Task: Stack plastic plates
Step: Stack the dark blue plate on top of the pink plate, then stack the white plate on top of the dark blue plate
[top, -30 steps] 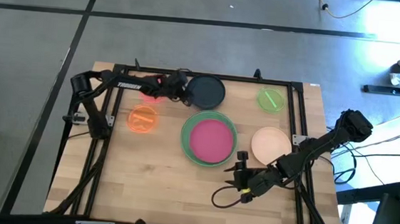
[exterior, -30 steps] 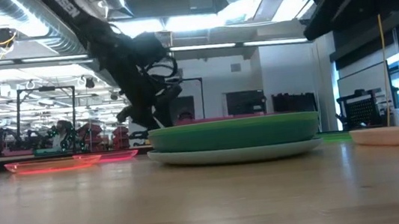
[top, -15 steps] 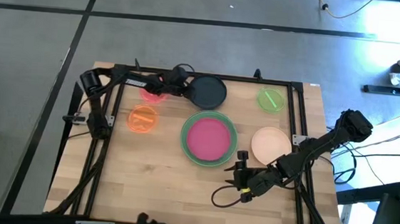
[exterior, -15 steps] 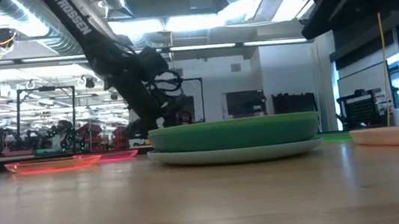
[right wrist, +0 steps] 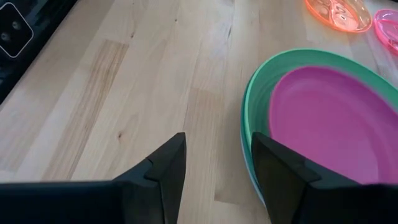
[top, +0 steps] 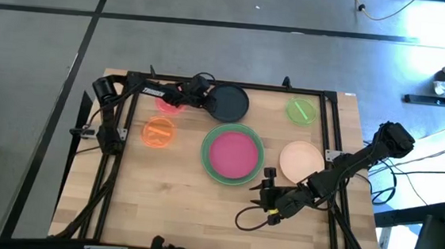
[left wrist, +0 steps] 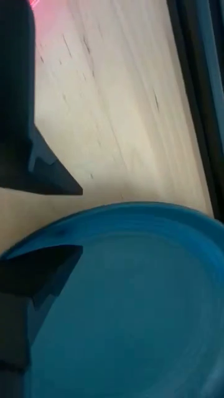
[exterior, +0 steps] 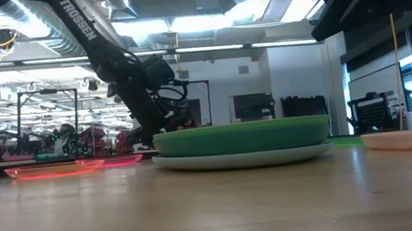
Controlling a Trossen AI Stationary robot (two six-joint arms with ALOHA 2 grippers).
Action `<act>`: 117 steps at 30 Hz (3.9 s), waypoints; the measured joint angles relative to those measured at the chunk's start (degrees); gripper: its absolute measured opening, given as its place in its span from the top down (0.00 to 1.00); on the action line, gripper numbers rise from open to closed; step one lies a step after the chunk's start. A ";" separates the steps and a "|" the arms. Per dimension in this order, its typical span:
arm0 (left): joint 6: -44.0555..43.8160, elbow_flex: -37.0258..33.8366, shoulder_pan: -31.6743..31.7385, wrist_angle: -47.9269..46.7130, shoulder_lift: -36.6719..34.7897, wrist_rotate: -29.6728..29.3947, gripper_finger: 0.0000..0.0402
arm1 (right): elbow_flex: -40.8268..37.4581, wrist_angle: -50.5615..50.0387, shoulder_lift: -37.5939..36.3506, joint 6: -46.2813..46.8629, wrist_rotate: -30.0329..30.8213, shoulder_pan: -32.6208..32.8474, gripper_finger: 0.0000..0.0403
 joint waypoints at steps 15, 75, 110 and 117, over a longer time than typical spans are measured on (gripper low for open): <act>2.05 0.07 0.29 3.60 -0.43 -2.39 0.98 | 0.00 -0.04 0.00 0.00 0.00 0.00 0.57; 18.20 0.02 -27.28 -2.39 -13.99 4.78 0.73 | 0.00 -1.37 0.02 8.60 -0.12 0.00 0.57; 15.09 0.00 -69.32 -4.36 -10.56 -27.20 0.73 | -16.08 -28.48 -2.29 48.02 -5.09 0.04 0.64; 15.23 0.00 -67.92 -2.91 -10.56 -27.11 0.73 | -16.65 -27.40 -2.47 43.69 -5.49 0.04 0.96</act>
